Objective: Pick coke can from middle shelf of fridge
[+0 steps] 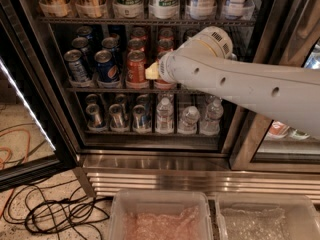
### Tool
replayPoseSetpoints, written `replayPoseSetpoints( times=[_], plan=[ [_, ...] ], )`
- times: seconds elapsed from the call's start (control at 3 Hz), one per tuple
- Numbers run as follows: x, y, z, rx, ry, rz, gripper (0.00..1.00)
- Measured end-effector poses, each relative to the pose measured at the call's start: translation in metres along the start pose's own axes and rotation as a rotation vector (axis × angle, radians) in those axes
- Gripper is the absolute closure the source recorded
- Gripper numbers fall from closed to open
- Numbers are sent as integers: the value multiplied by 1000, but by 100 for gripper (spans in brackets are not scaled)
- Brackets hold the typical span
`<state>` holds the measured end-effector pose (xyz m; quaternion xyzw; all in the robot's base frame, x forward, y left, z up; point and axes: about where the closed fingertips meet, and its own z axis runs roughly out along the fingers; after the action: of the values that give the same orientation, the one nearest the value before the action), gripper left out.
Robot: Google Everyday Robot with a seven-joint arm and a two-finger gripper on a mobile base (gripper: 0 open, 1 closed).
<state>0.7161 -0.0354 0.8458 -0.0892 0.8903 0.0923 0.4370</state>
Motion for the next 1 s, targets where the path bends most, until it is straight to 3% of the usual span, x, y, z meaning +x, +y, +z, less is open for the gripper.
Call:
replayPoseSetpoints(
  times=[1.0],
  plan=[
    [-20, -20, 24, 24, -30, 17, 27]
  ],
)
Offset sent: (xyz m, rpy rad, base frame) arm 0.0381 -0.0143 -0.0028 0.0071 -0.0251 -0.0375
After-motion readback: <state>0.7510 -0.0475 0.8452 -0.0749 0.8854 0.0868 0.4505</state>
